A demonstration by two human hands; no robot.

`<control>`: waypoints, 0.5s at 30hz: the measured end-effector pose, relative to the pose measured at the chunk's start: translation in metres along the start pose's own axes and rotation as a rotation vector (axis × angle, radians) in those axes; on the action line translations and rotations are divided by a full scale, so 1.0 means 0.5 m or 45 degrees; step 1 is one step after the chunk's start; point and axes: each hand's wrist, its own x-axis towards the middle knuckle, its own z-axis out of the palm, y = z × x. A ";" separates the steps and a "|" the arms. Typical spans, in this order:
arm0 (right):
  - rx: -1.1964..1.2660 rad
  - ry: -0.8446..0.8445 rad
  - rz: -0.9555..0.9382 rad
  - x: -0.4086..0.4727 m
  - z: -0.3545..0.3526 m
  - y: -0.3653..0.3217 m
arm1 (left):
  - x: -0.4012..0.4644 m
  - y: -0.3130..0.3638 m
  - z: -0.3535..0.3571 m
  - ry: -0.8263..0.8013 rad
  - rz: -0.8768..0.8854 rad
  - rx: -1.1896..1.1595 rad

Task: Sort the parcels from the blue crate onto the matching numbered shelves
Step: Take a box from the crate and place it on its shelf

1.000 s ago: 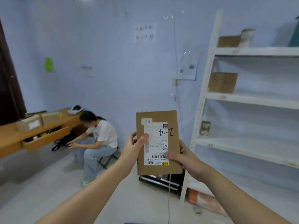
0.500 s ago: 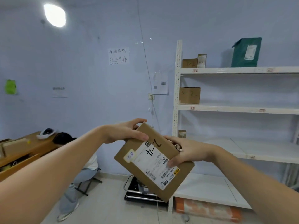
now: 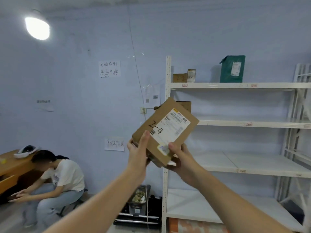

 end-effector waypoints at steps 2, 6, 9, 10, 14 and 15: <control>0.052 0.031 -0.063 -0.011 -0.026 -0.014 | -0.020 -0.037 0.065 -0.007 -0.032 -0.030; -0.123 0.077 -0.157 -0.044 -0.161 -0.080 | -0.017 -0.067 0.124 -0.224 -0.177 0.280; -0.326 0.051 -0.138 -0.073 -0.287 -0.137 | 0.007 -0.076 0.159 -0.563 -0.176 0.657; -0.376 0.018 -0.116 -0.080 -0.319 -0.150 | 0.014 -0.078 0.177 -0.673 -0.163 0.720; -0.471 -0.005 -0.123 -0.110 -0.448 -0.190 | 0.027 -0.125 0.292 -0.836 -0.076 0.782; -0.488 0.021 -0.136 -0.117 -0.470 -0.196 | 0.031 -0.141 0.315 -0.838 -0.056 0.760</control>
